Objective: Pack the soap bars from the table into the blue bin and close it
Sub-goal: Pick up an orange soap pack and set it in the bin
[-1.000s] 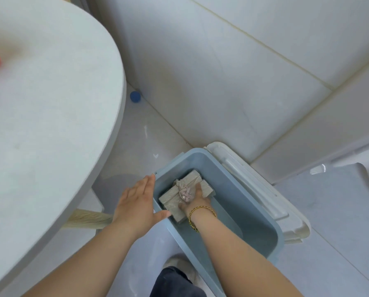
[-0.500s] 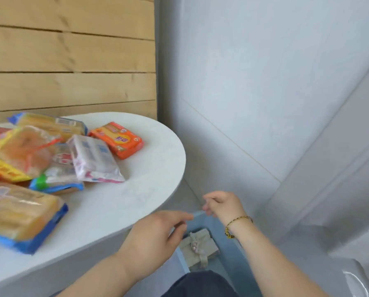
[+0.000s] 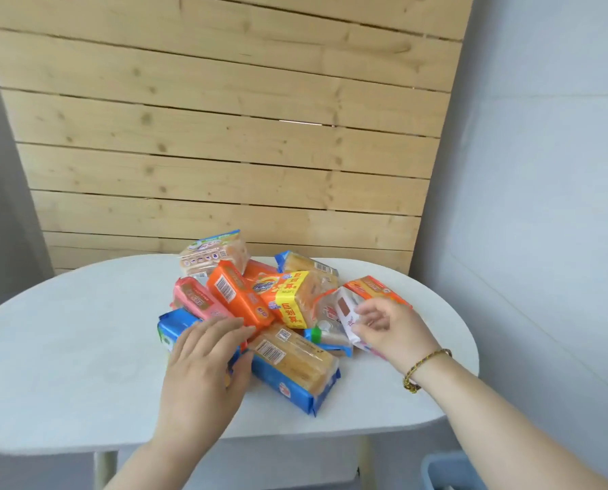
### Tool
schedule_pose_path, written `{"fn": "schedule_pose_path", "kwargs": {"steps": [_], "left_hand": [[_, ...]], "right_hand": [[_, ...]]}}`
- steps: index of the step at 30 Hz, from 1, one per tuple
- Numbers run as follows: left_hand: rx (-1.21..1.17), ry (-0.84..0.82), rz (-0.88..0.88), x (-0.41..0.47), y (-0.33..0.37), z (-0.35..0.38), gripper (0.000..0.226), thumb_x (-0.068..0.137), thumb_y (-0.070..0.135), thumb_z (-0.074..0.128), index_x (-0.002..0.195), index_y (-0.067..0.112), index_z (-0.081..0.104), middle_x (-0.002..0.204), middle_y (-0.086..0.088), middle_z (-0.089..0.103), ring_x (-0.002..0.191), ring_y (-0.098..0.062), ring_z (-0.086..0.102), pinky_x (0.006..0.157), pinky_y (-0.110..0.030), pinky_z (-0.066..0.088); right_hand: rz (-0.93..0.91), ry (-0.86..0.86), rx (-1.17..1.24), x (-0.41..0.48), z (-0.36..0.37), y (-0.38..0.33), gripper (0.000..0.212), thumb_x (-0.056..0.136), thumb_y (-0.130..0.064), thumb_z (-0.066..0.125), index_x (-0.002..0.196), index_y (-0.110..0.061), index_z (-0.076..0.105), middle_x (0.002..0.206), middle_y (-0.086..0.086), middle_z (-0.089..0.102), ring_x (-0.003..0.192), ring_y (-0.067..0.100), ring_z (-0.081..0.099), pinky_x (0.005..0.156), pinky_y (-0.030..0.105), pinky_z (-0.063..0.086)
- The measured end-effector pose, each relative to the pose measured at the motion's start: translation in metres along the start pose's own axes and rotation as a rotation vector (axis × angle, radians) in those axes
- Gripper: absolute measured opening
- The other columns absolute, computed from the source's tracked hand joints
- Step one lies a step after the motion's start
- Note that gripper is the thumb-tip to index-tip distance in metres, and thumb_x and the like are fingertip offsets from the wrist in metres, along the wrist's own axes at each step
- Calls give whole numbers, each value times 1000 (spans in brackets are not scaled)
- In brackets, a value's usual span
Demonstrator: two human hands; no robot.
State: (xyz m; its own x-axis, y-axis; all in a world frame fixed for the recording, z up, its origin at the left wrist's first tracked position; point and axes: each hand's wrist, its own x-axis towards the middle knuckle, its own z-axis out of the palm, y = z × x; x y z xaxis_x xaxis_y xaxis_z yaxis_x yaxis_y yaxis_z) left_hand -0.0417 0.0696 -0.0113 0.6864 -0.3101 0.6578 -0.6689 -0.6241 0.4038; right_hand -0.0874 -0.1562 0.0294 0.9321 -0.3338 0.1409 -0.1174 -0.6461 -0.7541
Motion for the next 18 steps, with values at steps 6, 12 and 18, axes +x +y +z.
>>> {"fn": "schedule_pose_path", "kwargs": {"steps": [6, 12, 18], "left_hand": [[1, -65, -239, 0, -32, 5, 96, 66, 81, 6, 134, 20, 35, 144, 7, 26, 132, -5, 14, 112, -31, 3], [47, -198, -277, -2, -46, 14, 112, 46, 84, -25, 137, 36, 20, 141, 21, 0, 127, 6, -11, 104, -17, -19], [64, -211, -280, -2, -49, 15, 110, 49, 83, -24, 136, 37, 24, 148, 17, 8, 128, 5, -11, 105, -21, -17]], "right_hand": [[-172, -130, -461, 48, 35, -50, 92, 70, -36, 72, 143, -26, 17, 151, 3, 17, 139, 21, 16, 112, 32, 19], [-84, -396, -896, 95, 63, -69, 105, 69, -49, 68, 145, -28, -1, 156, 4, 5, 143, 26, 5, 115, 49, 2], [34, -498, -937, 115, 78, -71, 93, 71, -41, 69, 143, -21, 14, 148, 7, 30, 136, 29, 23, 107, 43, 35]]}}
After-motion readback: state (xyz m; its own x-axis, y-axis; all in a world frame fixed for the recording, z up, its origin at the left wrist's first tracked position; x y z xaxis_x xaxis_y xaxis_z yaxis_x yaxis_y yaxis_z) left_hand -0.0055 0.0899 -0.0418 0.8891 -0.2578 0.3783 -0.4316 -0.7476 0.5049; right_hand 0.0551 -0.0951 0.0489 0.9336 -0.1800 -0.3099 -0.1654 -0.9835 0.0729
